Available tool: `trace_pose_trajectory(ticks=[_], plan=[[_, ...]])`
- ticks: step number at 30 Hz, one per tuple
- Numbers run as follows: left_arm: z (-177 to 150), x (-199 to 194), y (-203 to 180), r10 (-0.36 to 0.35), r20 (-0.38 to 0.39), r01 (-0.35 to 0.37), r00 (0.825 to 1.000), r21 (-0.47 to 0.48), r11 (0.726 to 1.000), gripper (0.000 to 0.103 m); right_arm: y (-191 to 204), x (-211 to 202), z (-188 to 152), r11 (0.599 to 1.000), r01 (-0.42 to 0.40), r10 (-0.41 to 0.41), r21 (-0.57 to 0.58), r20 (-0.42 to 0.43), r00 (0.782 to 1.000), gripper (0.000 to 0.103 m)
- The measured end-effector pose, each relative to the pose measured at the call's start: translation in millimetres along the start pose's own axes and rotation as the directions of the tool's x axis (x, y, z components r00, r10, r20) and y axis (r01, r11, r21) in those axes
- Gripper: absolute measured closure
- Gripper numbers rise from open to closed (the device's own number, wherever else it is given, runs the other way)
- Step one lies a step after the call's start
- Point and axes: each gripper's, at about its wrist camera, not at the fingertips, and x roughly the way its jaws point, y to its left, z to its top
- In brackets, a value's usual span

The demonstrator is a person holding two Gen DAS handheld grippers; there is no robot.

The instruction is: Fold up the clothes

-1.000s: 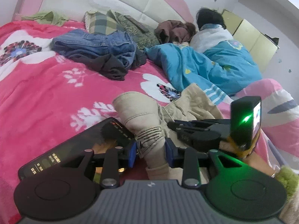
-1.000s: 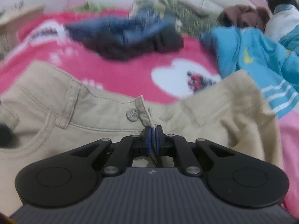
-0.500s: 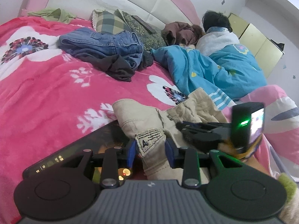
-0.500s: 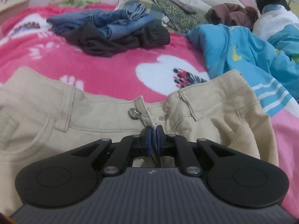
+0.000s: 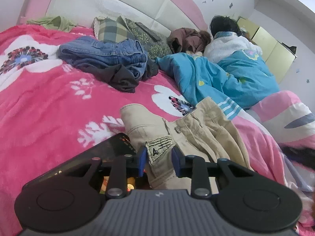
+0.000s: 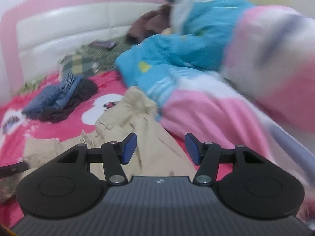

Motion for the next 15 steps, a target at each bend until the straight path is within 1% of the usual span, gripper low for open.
trace_pose_trajectory(ticks=[3, 4, 6, 8, 10, 11, 12, 13, 15], plan=[[0.7, -1.0, -3.6, 0.015, 0.015, -0.015, 1.000, 0.012, 1.000, 0.077, -15.1, -78.2, -29.9, 0.996, 0.061, -0.062, 0.065, 0.019, 0.998, 0.049], [0.9, -1.7, -5.3, 0.021, 0.020, -0.021, 1.000, 0.018, 1.000, 0.076, -18.8, -105.2, -42.4, 0.993, 0.084, -0.086, 0.078, 0.020, 0.996, 0.049], [1.0, -3.3, -8.9, 0.033, 0.032, -0.034, 0.999, 0.033, 0.999, 0.073, -24.5, -156.9, -68.2, 0.986, 0.134, -0.137, 0.103, 0.018, 0.990, 0.049], [-0.3, -8.7, -13.9, 0.052, 0.065, -0.055, 0.997, 0.050, 0.997, 0.071, -25.1, -199.3, -96.7, 0.974, 0.188, -0.190, 0.123, 0.003, 0.982, 0.049], [-2.3, -16.2, -20.7, 0.069, 0.125, -0.079, 0.990, 0.076, 0.994, 0.070, -25.5, -234.3, -126.1, 0.961, 0.233, -0.234, 0.151, -0.015, 0.972, 0.049], [-3.3, -20.2, -25.0, 0.070, 0.161, -0.086, 0.984, 0.094, 0.992, 0.067, -24.4, -248.2, -140.0, 0.954, 0.249, -0.249, 0.165, -0.023, 0.968, 0.049], [-4.2, -24.1, -29.3, 0.071, 0.197, -0.094, 0.978, 0.112, 0.989, 0.065, -22.0, -258.3, -153.0, 0.949, 0.259, -0.258, 0.182, -0.030, 0.966, 0.049], [-5.2, -28.1, -33.6, 0.070, 0.232, -0.102, 0.970, 0.130, 0.986, 0.064, -19.1, -266.5, -165.3, 0.944, 0.263, -0.261, 0.199, -0.036, 0.965, 0.049], [-8.8, -33.4, -42.7, 0.044, 0.249, -0.084, 0.968, 0.154, 0.985, 0.064, -11.4, -276.8, -186.3, 0.939, 0.256, -0.253, 0.231, -0.044, 0.966, 0.049]])
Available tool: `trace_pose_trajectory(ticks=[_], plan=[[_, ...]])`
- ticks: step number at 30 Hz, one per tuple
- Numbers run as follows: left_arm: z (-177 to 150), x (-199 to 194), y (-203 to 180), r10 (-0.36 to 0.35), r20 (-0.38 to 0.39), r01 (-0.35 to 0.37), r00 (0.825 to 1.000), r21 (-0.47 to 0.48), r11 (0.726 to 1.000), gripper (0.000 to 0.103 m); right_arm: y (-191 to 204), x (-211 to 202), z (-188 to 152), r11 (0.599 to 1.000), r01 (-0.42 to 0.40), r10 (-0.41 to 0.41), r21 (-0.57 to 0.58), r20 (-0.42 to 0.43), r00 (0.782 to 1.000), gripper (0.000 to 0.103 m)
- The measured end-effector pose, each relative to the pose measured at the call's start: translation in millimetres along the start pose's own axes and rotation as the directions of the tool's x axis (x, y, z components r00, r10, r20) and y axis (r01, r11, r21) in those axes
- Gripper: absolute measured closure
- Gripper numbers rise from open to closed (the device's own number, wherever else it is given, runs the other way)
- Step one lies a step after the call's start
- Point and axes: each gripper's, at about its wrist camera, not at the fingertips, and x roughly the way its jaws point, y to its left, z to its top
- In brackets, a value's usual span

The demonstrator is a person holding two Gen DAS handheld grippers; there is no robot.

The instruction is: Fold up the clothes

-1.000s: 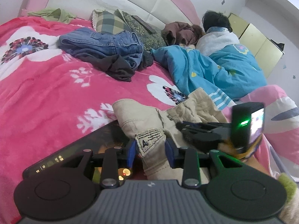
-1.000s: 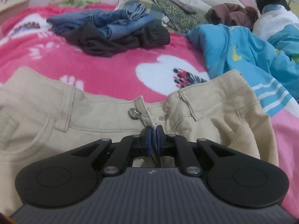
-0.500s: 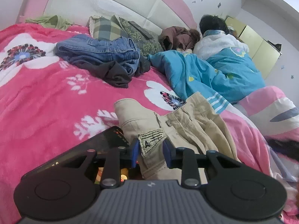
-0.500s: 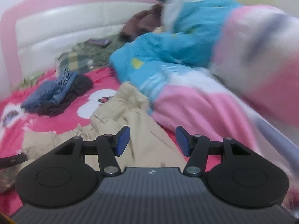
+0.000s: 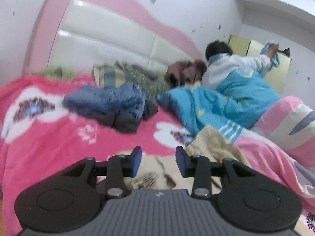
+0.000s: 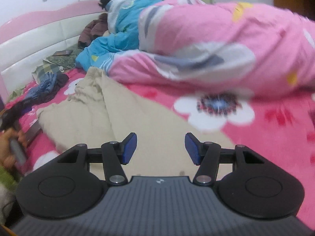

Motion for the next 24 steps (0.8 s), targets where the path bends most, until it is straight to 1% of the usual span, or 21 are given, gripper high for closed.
trace_pose_trajectory(ticks=[1, 2, 4, 5, 6, 7, 10, 11, 16, 18, 21, 24], plan=[[-0.5, -3.0, -4.6, -0.015, 0.005, 0.015, 1.000, 0.007, 1.000, 0.064, 2.8, -3.4, -8.6, 1.000, -0.007, 0.007, 0.002, -0.004, 1.000, 0.049], [-2.6, -5.2, -11.5, -0.050, -0.009, 0.051, 0.999, 0.022, 0.998, 0.064, 6.6, -6.5, -16.4, 1.000, -0.013, 0.013, -0.005, -0.006, 1.000, 0.049], [-8.4, -8.7, -27.7, -0.141, -0.061, 0.145, 0.988, 0.056, 0.988, 0.061, 17.5, -11.1, -27.2, 0.999, -0.018, 0.018, -0.035, -0.011, 1.000, 0.049], [-12.9, -8.7, -37.0, -0.191, -0.106, 0.199, 0.976, 0.070, 0.977, 0.060, 23.2, -12.7, -30.7, 0.998, -0.016, 0.015, -0.056, -0.013, 1.000, 0.049], [-18.4, -7.8, -47.0, -0.242, -0.161, 0.257, 0.957, 0.080, 0.963, 0.058, 28.3, -13.9, -33.1, 0.997, -0.007, 0.005, -0.074, -0.018, 1.000, 0.049], [-24.5, -6.7, -57.3, -0.286, -0.215, 0.309, 0.934, 0.086, 0.947, 0.058, 32.7, -14.6, -34.5, 0.996, 0.010, -0.012, -0.088, -0.026, 1.000, 0.049], [-43.2, -8.3, -89.7, -0.359, -0.317, 0.422, 0.878, 0.157, 0.893, 0.058, 43.3, -18.4, -39.8, 0.991, 0.058, -0.063, -0.117, -0.045, 0.997, 0.049], [-46.6, -8.9, -95.2, -0.373, -0.333, 0.443, 0.866, 0.165, 0.881, 0.058, 45.4, -20.5, -42.1, 0.991, 0.073, -0.079, -0.116, -0.047, 0.996, 0.049], [-56.6, -11.5, -108.6, -0.425, -0.375, 0.507, 0.824, 0.156, 0.847, 0.057, 53.4, -26.1, -53.0, 0.987, 0.140, -0.144, -0.080, -0.045, 0.989, 0.049], [-58.8, -9.7, -107.4, -0.430, -0.382, 0.518, 0.818, 0.165, 0.839, 0.057, 55.3, -25.5, -57.2, 0.985, 0.163, -0.166, -0.060, -0.043, 0.985, 0.049], [-63.6, -8.3, -110.2, -0.445, -0.389, 0.541, 0.807, 0.185, 0.820, 0.057, 53.4, -22.1, -66.3, 0.978, 0.206, -0.207, -0.035, -0.033, 0.978, 0.051], [-70.7, -1.0, -115.2, -0.418, -0.401, 0.526, 0.815, 0.210, 0.824, 0.057, 47.2, -16.6, -74.3, 0.976, 0.218, -0.218, -0.005, -0.030, 0.975, 0.052]])
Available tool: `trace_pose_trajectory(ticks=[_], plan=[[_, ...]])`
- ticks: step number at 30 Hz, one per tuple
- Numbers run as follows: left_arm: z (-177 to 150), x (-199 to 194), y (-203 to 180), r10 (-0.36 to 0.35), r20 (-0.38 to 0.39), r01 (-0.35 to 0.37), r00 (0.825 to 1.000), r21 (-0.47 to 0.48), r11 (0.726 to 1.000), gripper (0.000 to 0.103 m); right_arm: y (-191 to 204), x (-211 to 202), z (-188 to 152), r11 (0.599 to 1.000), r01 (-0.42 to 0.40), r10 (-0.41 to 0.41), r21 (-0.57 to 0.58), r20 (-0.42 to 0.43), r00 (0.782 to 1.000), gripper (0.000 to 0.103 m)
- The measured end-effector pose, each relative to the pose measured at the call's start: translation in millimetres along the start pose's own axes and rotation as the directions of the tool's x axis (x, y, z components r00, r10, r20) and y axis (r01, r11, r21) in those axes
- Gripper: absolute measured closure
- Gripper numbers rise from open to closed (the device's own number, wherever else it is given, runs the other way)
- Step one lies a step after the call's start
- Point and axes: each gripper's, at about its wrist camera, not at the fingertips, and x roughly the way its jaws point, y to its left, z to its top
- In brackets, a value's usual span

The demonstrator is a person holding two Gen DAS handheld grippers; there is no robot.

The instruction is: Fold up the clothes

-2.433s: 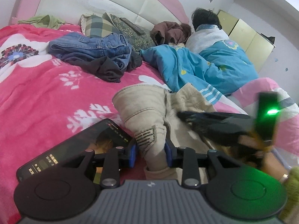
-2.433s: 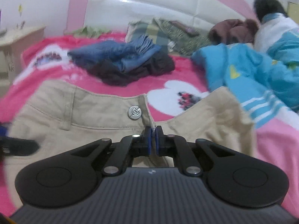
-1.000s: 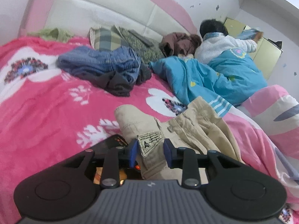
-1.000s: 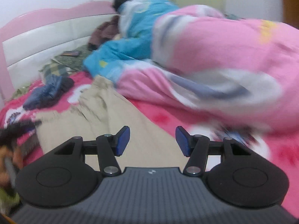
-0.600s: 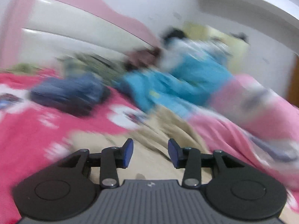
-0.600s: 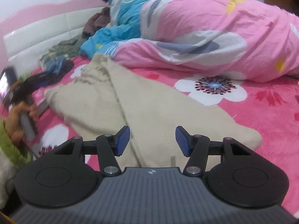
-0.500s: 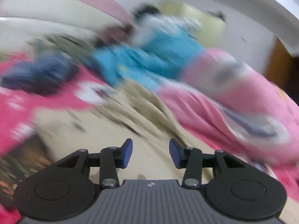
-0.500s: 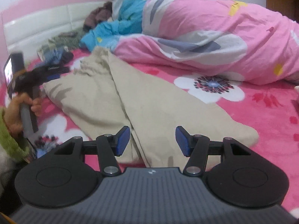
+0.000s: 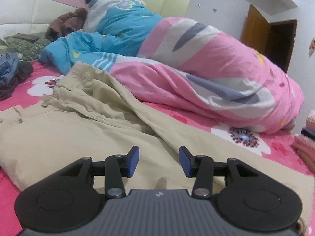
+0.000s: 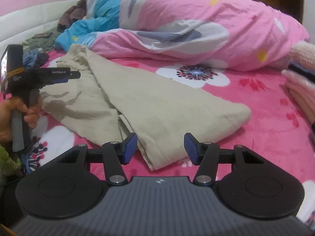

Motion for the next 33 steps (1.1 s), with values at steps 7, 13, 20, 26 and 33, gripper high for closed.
trace_pose_trajectory(ticks=[7, 13, 20, 26, 33], plan=[[-5.7, 23.0, 2.5, 0.041, -0.058, -0.041, 0.997, -0.002, 0.999, 0.057, -4.6, 14.4, -12.4, 1.000, -0.011, 0.011, 0.012, 0.012, 1.000, 0.058], [-7.8, 33.1, 5.5, 0.044, -0.091, -0.045, 0.995, -0.010, 0.999, 0.057, 18.4, 23.4, -4.9, 0.992, 0.007, -0.001, -0.129, 0.050, 0.999, 0.068], [-7.0, 35.6, 5.8, 0.044, -0.096, -0.046, 0.994, -0.016, 0.999, 0.057, 11.1, 34.1, 7.0, 0.973, 0.138, -0.126, -0.183, 0.078, 0.989, 0.100], [-6.0, 36.0, 6.3, 0.041, -0.098, -0.044, 0.994, -0.021, 0.999, 0.057, 4.3, 32.8, 44.9, 0.904, 0.317, -0.253, -0.287, 0.238, 0.938, 0.103], [-5.5, 36.2, 8.1, 0.037, -0.102, -0.040, 0.994, -0.025, 0.999, 0.057, -3.4, 25.2, 120.6, 0.773, 0.511, -0.311, -0.376, 0.478, 0.821, 0.103]])
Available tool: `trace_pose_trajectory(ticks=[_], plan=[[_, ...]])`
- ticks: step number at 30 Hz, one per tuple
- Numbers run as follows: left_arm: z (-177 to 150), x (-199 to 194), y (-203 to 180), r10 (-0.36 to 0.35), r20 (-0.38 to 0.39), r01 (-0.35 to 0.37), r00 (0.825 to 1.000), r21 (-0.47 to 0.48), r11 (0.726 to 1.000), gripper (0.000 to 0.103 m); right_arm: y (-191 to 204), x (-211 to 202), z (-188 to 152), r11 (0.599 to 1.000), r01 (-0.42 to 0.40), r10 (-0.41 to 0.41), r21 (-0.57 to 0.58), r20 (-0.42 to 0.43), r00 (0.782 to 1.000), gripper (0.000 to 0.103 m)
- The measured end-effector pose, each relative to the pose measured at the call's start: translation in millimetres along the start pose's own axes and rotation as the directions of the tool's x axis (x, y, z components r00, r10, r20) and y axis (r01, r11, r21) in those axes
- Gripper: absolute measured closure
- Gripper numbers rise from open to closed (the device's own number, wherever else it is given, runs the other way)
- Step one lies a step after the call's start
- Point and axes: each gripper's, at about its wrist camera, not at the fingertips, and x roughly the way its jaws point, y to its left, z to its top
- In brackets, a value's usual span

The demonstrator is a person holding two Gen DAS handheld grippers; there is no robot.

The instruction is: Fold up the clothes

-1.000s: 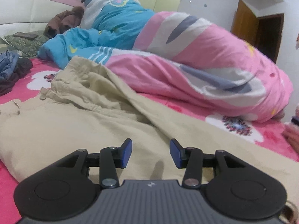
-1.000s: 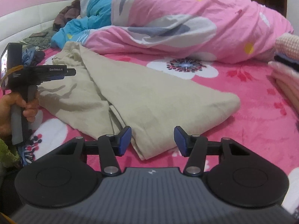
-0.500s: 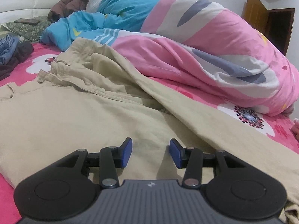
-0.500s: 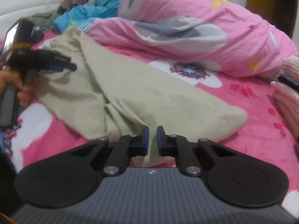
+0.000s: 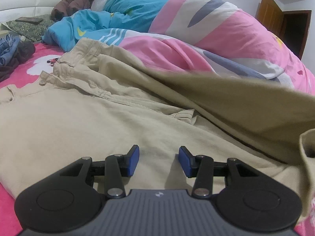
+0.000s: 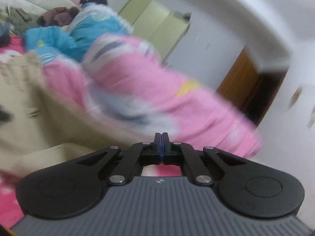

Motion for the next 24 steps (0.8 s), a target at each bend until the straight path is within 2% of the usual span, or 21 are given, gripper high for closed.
trace_pose_trajectory(ticks=[2, 4, 7, 10, 12, 15, 18, 21, 24], plan=[[0.4, 0.2, 0.5, -0.001, -0.001, 0.001, 1.000, 0.000, 1.000, 0.057, -15.9, 16.6, 16.9, 1.000, 0.023, -0.023, -0.007, 0.030, 0.999, 0.103], [0.7, 0.4, 1.0, -0.001, -0.002, 0.001, 1.000, 0.000, 1.000, 0.057, -31.0, 34.1, 31.2, 1.000, 0.022, -0.023, 0.012, 0.026, 0.999, 0.103], [1.6, 1.1, 1.4, -0.001, -0.004, 0.001, 1.000, -0.002, 1.000, 0.057, -44.8, 42.1, 38.5, 0.982, -0.105, 0.110, 0.156, -0.022, 0.994, 0.103], [1.8, 2.3, 1.2, 0.002, -0.006, -0.002, 1.000, -0.004, 1.000, 0.057, -27.8, 25.6, 28.4, 0.946, -0.220, 0.232, 0.237, -0.024, 0.972, 0.100], [1.6, 2.1, 1.0, 0.003, -0.005, -0.003, 1.000, -0.004, 1.000, 0.057, -6.7, 6.7, 13.1, 0.921, -0.283, 0.304, 0.266, -0.040, 0.952, 0.093], [3.1, 2.6, 1.5, 0.002, -0.008, -0.002, 1.000, -0.005, 1.000, 0.057, 26.1, -24.7, -17.3, 0.897, -0.331, 0.373, 0.293, -0.102, 0.922, 0.076], [2.3, 2.2, 1.6, 0.002, -0.007, -0.002, 1.000, -0.006, 1.000, 0.057, 54.1, -55.5, -51.1, 0.900, -0.316, 0.383, 0.300, -0.199, 0.902, 0.072], [1.8, 1.7, 2.0, 0.000, -0.007, 0.000, 1.000, -0.009, 1.000, 0.057, 65.6, -76.5, -83.4, 0.904, -0.240, 0.347, 0.353, -0.280, 0.895, 0.071], [1.2, 1.3, 2.6, -0.001, -0.006, 0.001, 1.000, -0.012, 1.000, 0.057, 65.5, -84.4, -105.2, 0.870, -0.178, 0.344, 0.460, -0.309, 0.887, 0.072]])
